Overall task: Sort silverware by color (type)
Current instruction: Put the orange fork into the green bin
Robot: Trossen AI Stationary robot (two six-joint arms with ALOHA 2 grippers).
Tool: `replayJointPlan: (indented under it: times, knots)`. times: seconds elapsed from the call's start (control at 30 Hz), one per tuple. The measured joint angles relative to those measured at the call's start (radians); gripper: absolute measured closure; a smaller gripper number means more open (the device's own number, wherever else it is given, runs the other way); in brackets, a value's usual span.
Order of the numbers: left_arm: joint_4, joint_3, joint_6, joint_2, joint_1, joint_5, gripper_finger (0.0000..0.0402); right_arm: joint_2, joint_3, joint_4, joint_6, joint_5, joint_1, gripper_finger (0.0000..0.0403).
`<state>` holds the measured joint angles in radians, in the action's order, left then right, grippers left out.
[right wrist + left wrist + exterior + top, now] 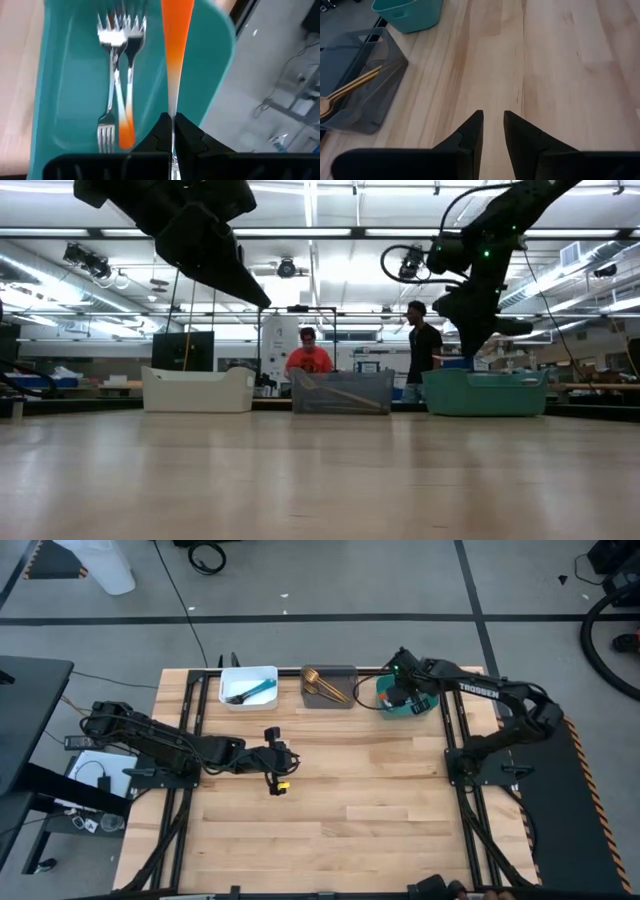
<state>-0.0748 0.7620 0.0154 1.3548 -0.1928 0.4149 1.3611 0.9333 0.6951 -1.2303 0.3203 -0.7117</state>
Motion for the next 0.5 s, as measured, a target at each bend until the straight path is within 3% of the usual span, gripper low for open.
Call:
replayJointPlan:
  times: [0.5]
  knots:
    - [-0.030, 0.000, 0.000, 0.000, 0.000, 0.000, 0.0317, 0.064, 0.000, 0.051, -0.108, 0.007, -0.045, 0.0394]
